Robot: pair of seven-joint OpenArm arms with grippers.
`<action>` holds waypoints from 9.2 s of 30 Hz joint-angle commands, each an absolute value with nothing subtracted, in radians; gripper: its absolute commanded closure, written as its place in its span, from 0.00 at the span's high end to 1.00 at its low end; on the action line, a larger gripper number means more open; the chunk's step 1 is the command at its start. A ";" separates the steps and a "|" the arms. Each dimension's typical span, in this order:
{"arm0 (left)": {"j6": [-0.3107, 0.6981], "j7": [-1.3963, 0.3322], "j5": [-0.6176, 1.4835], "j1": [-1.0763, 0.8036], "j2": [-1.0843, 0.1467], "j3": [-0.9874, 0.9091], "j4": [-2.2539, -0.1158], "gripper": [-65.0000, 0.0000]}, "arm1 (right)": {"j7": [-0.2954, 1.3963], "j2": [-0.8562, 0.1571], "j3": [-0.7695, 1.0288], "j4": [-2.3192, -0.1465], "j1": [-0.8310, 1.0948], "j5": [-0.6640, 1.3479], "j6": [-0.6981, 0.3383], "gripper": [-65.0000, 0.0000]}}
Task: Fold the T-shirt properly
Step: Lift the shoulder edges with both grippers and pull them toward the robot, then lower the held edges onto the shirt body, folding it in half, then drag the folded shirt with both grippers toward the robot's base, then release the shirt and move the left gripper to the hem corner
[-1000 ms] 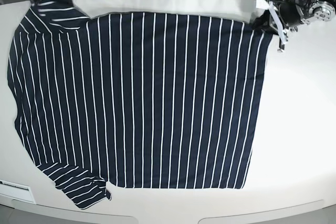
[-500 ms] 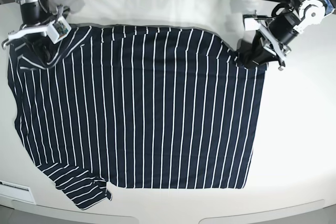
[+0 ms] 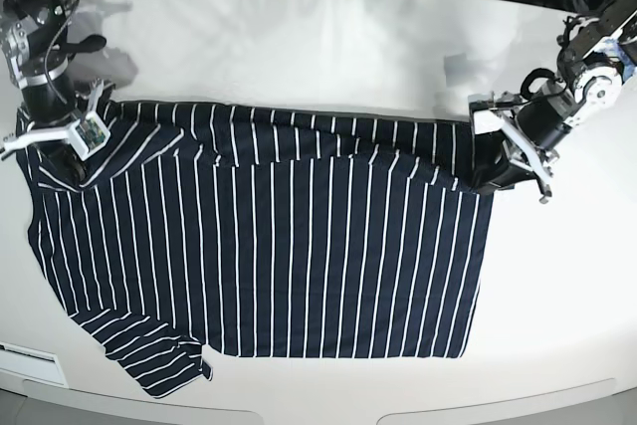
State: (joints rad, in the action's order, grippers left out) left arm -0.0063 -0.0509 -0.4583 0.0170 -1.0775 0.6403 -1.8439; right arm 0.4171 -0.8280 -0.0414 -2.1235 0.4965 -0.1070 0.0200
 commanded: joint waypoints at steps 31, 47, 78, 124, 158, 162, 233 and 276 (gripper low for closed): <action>-0.137 -0.053 -0.070 0.214 -0.823 0.629 -1.581 0.48 | 0.289 -0.842 -0.032 -1.848 0.169 0.221 0.085 0.48; -0.287 -0.068 -0.044 0.182 -0.794 0.628 -1.584 0.00 | 0.432 -0.741 -0.032 -1.861 0.175 0.118 0.093 0.00; 0.427 -0.897 0.579 0.524 -0.512 0.627 -1.245 0.00 | 0.988 -0.731 -0.032 -1.457 -0.072 0.655 -0.340 0.00; 0.389 -1.185 0.584 0.233 -0.702 0.627 -1.502 0.00 | 0.982 -0.778 -0.030 -1.738 0.305 0.593 -0.326 0.00; 0.272 -1.128 0.421 -0.156 -0.900 0.626 -1.891 0.00 | 0.970 -0.744 0.227 -1.739 0.656 0.706 -0.402 0.00; 0.248 -1.134 0.390 -0.204 -0.901 0.626 -1.935 0.00 | 0.975 -0.726 0.228 -1.743 0.669 0.703 -0.420 0.00; -0.324 -0.981 -0.432 -0.182 -0.931 0.590 -2.148 0.00 | 0.826 -0.727 0.230 -2.197 0.665 0.362 -0.206 0.00; 0.372 -0.814 0.874 0.516 -0.544 -0.033 -0.857 0.50 | 0.796 -0.726 0.230 -2.197 0.665 0.365 -0.228 0.00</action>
State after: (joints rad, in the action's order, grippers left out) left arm 0.3729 -0.7994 0.8761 0.4980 -0.5362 -0.0292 -0.8524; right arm 0.8154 -0.7116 0.2203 -2.1811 0.6674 0.3698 -0.2352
